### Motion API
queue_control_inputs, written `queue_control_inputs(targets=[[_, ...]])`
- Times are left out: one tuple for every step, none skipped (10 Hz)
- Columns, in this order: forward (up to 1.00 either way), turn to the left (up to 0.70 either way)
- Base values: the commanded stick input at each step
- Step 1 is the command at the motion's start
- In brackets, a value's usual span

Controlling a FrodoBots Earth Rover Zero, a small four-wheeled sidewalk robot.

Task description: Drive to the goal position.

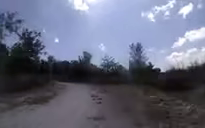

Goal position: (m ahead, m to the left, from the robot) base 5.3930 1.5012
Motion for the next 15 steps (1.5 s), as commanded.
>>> queue_control_inputs(targets=[[0.85, 0.3], [0.85, 0.34], [0.85, 0.15], [0.85, 0.06], [0.85, 0.0], [0.85, 0.0], [0.85, 0.0], [0.85, 0.0], [0.85, 0.0], [0.85, 0.0], [0.85, 0.0], [0.85, 0.0], [0.85, 0.0], [0.85, 0.0], [0.85, 0.0]])
